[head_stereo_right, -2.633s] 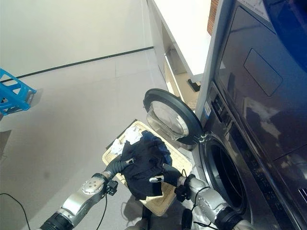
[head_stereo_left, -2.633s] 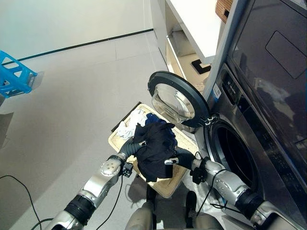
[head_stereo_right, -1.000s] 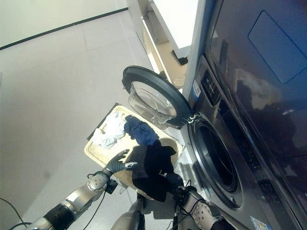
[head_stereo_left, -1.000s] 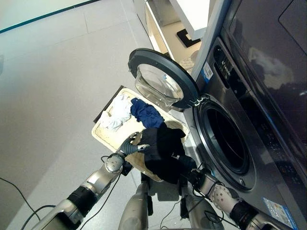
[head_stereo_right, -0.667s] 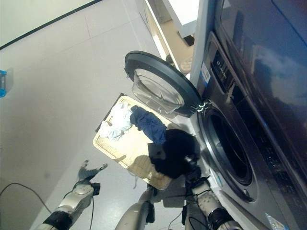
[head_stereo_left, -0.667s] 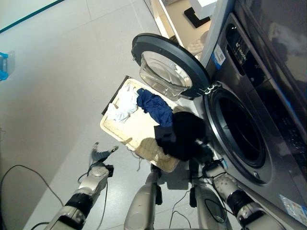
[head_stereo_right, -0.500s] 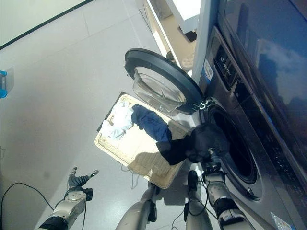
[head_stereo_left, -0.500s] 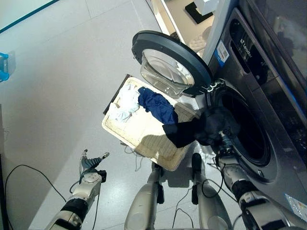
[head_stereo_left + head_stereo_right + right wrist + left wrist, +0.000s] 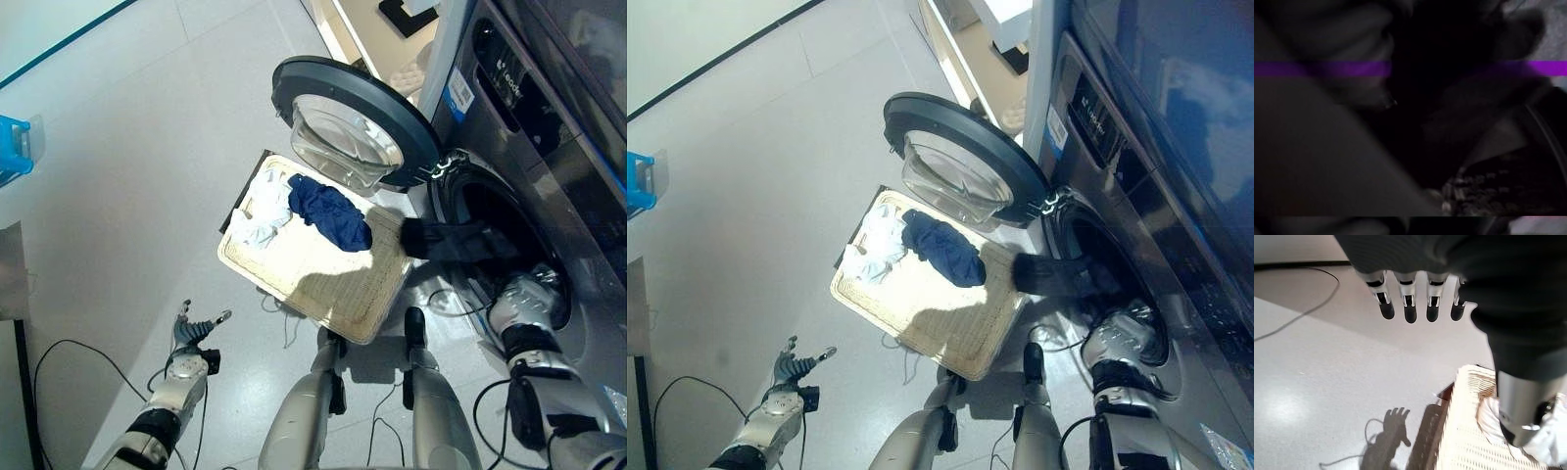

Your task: Put the clothes into the washing machine.

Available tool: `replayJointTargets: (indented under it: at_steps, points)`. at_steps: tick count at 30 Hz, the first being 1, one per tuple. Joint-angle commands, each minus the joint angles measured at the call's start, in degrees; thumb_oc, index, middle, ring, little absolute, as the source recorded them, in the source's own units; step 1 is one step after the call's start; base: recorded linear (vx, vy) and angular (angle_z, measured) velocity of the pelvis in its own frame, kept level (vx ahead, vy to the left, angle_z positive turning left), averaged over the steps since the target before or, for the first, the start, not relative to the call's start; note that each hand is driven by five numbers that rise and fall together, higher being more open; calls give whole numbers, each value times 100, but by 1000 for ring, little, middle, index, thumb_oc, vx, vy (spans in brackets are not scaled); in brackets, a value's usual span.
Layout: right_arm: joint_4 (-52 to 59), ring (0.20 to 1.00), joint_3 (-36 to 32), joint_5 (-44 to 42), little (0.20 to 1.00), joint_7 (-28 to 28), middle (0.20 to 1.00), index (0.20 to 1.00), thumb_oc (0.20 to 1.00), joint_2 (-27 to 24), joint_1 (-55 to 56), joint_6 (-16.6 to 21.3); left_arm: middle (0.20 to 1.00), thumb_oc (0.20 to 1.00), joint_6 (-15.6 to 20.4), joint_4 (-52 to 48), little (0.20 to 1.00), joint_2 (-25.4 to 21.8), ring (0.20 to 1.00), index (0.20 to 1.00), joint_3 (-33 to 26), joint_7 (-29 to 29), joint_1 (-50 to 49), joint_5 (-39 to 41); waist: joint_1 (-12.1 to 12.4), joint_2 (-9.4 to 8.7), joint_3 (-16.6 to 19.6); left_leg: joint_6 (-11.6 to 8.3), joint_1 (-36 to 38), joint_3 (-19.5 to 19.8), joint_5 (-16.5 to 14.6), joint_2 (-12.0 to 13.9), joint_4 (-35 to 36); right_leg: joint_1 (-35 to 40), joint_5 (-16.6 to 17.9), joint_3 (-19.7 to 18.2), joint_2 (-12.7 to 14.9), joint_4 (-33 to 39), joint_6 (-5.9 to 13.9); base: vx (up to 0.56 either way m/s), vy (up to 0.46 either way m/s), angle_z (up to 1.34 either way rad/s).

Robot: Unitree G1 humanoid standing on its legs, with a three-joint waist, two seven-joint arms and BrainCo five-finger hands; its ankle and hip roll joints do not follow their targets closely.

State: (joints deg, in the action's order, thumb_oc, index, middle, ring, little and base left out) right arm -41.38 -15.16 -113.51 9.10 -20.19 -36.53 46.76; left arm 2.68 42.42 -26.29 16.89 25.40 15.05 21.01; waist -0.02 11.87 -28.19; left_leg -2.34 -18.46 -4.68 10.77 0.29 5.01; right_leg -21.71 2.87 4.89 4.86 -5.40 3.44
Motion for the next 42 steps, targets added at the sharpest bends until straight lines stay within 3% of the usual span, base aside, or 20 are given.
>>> replayJointTargets:
  at_steps: [1,3,4,5,6,7,8,9,10,12,14,17,19,21,23,27,32,33,42]
  points:
    - [1422,200,-838,725,200,41,200,200,200,-1521,-137,3546,1000,1000,-373,-28,1000,-424,1000,1000,-104,-38,313,-100,-383,-155,-161,-59,98,-181,-460,-367,-209,-87,133,0,-163,44,154,-27,-99,-9]
    - [1467,200,-882,1013,200,423,200,200,200,-1658,-109,3749,1000,1000,-534,-123,1000,-501,1000,1000,-89,-66,388,-103,-400,-181,-161,-53,51,-164,-457,-367,-216,-141,160,-18,-173,48,173,-40,-85,-9]
    - [1482,291,-881,1087,291,560,291,291,291,-1724,-93,3716,1000,1000,-593,-160,1000,-533,1000,1000,-65,-67,414,-74,-413,-190,-161,-54,31,-158,-454,-368,-220,-163,172,-32,-179,51,177,-31,-63,-3]
    - [1447,501,-877,1213,501,881,501,501,501,-1800,-70,3553,1000,1000,-658,-186,1000,-567,1000,1000,-46,-83,455,-47,-418,-192,-161,-53,-1,-143,-447,-375,-225,-194,189,-43,-182,56,186,-45,-66,3]
    - [1418,1000,-785,1427,1000,1463,1000,1000,1000,-1814,-73,2985,1000,1000,-646,-140,1000,-582,1000,1000,43,-93,520,23,-407,-182,-161,-44,-60,-118,-422,-389,-221,-242,218,-44,-175,77,192,-44,-57,4]
    - [1400,1000,-764,1435,1000,1565,1000,1000,1000,-1797,-75,2837,1000,1000,-632,-115,1000,-576,1000,1000,53,-100,535,30,-400,-179,-161,-42,-76,-107,-420,-394,-226,-252,221,-43,-172,78,192,-46,-58,3]
    - [1390,1000,-674,1085,1000,1469,1000,1000,1000,-1678,-116,2330,1000,1000,-583,-43,1000,-547,1000,1000,104,-127,597,51,-369,-159,-161,-38,-124,-78,-410,-415,-240,-277,225,-22,-159,85,189,0,0,0]
    - [1390,1000,-674,1085,1000,1469,1000,1000,1000,-1678,-116,2330,1000,1000,-583,-43,1000,-547,1000,1000,104,-127,597,51,-369,-159,-161,-38,-124,-78,-410,-415,-240,-277,225,-22,-159,85,189,-30,-50,0]
    - [1413,1000,-597,51,1000,771,1000,1000,1000,-1337,-194,1378,1000,1000,-555,15,1000,-506,1000,1000,161,-208,663,42,-308,-120,-161,-37,-173,-54,-390,-439,-262,-294,238,27,-131,94,181,-13,-43,3]
    - [1556,1000,-479,51,1000,771,1000,1000,1000,-980,-231,807,1000,1000,-549,0,1000,-467,1000,1000,216,-227,658,12,-261,-107,-161,-31,-207,-45,-379,-443,-267,-303,249,72,-110,105,172,-6,-45,8]
    - [1546,1000,-347,51,1000,599,1000,1000,1000,-746,-216,536,1000,1000,-573,-23,1000,-432,1000,1000,261,-214,642,-13,-228,-113,-161,-21,-230,-30,-381,-451,-279,-306,252,105,-98,112,163,8,-28,15]
    - [1409,1000,-12,51,1000,58,1000,1000,1000,-217,-185,-190,1000,1000,-486,-24,1000,-290,1000,1000,350,-89,576,-68,-167,-121,-161,-30,-306,-47,-358,-450,-283,-351,275,163,-89,129,148,6,-5,0]
    - [704,1000,211,51,1000,-544,1000,1000,1000,-172,-137,-968,1000,1000,-307,12,1000,-221,1000,1000,374,-32,586,-73,-133,-132,-161,-39,-341,-61,-333,-447,-226,-387,289,182,-104,165,138,7,17,-4]
    - [419,1000,280,51,1000,-769,1000,1000,1000,-217,-127,-1137,1000,1000,-231,4,1000,-208,1000,1000,386,-3,585,-49,-117,-136,-161,-41,-356,-63,-323,-447,-209,-402,297,191,-109,176,137,0,0,0]
    - [-357,1000,542,121,1000,-1405,1000,1000,1000,-350,-92,-1146,1000,1000,32,-48,1000,-206,1000,1000,406,94,613,-9,-69,-167,-161,-43,-388,-60,-300,-445,-168,-428,321,221,-116,205,139,-4,1,-2]
    - [-895,1000,754,1524,1000,-1212,1000,1000,1000,-500,-146,-1069,1000,1000,263,-364,1000,-332,1000,1000,448,251,738,-24,14,-210,-161,-38,-519,-49,-269,-442,-170,-533,351,287,-116,202,151,0,0,0]
    - [-1051,1000,835,2370,1000,-864,1000,1000,1000,-591,-136,-794,1000,1000,475,-664,1000,-465,1000,1000,418,507,817,-133,77,-267,-161,-26,-590,-13,-254,-440,-162,-593,379,344,-116,195,172,-5,-5,4]
    - [-1062,1000,880,2574,1000,-741,1000,1000,1000,-581,-133,-651,1000,1000,666,-743,1000,-485,1000,1000,353,655,842,-248,97,-311,-161,-23,-613,-3,-250,-437,-158,-617,393,365,-123,196,179,-13,-4,11]
    - [-887,1000,1172,2828,1000,-673,1000,1000,1000,-54,87,-621,1000,1000,1158,-1085,1000,-378,1000,1000,280,1785,1016,-1315,97,-512,-161,-12,-754,11,-247,-386,-129,-767,478,349,-158,255,186,-6,7,1]
